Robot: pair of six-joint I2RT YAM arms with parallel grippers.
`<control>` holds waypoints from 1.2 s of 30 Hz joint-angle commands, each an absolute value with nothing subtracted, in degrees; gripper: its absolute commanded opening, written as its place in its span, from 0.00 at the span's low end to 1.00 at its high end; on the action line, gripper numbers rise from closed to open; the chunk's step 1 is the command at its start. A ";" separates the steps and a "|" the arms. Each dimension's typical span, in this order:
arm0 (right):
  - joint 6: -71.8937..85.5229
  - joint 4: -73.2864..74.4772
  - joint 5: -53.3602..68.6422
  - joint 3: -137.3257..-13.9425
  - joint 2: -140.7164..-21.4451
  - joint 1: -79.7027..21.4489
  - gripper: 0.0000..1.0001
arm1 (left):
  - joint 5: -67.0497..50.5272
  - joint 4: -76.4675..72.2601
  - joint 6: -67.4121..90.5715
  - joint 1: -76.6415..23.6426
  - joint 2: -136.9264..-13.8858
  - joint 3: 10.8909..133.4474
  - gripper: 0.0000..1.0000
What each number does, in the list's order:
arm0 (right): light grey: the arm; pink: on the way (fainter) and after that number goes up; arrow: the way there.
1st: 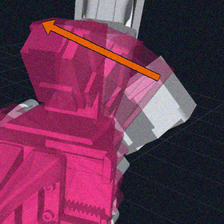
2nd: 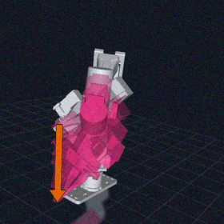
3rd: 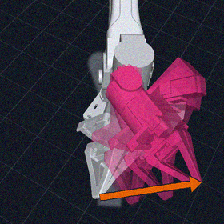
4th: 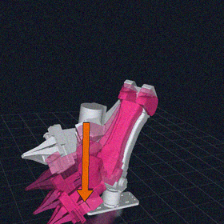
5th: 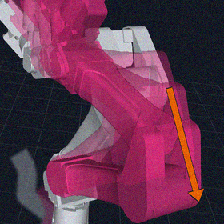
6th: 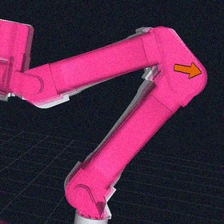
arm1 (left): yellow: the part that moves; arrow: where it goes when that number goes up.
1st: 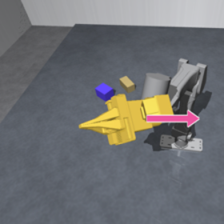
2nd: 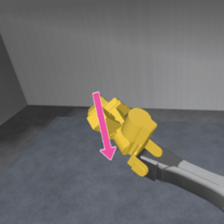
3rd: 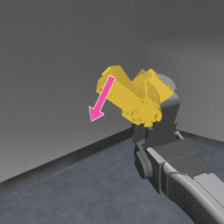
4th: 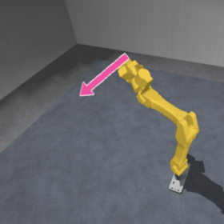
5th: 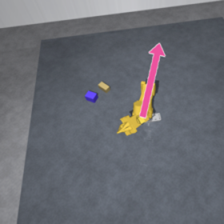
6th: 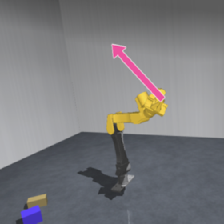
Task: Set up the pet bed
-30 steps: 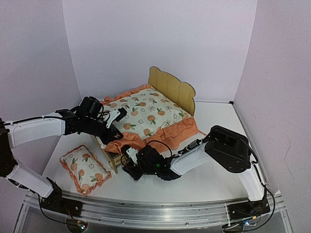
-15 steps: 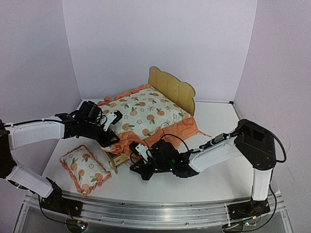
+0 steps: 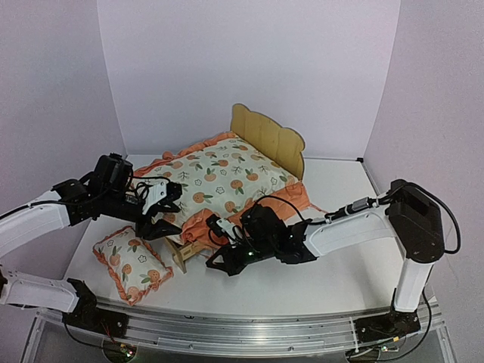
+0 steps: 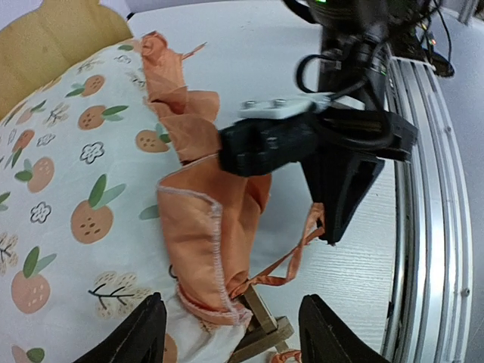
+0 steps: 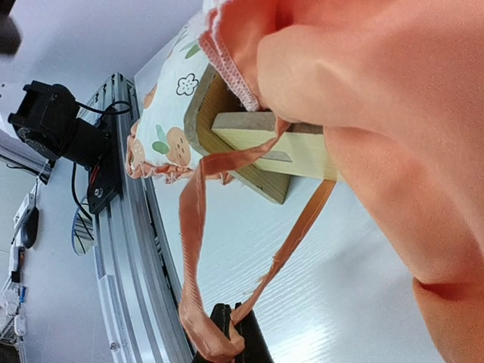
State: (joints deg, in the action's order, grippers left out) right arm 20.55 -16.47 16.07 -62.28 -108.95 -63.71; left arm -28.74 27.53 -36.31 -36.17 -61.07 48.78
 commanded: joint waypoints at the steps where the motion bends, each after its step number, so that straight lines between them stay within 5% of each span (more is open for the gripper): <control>1: 26.06 -12.05 18.69 -65.62 -105.59 -63.81 0.00 | -26.43 23.55 -42.10 -43.33 -58.24 43.44 0.58; 6: 32.48 -11.87 17.71 -65.13 -105.40 -63.76 0.00 | -18.36 7.56 -44.05 -51.00 -57.82 34.73 0.47; 13: 39.45 -11.95 19.11 -63.93 -105.46 -63.72 0.00 | -13.34 -9.39 -48.36 -54.68 -62.70 28.06 0.49; 28: 44.56 -17.75 23.25 -59.85 -105.60 -62.86 0.00 | -16.35 -8.73 -52.44 -55.46 -67.41 26.44 0.50; 36: 53.26 -23.02 20.68 -59.55 -108.48 -62.86 0.00 | -16.05 -13.30 -47.42 -56.78 -67.32 22.82 0.40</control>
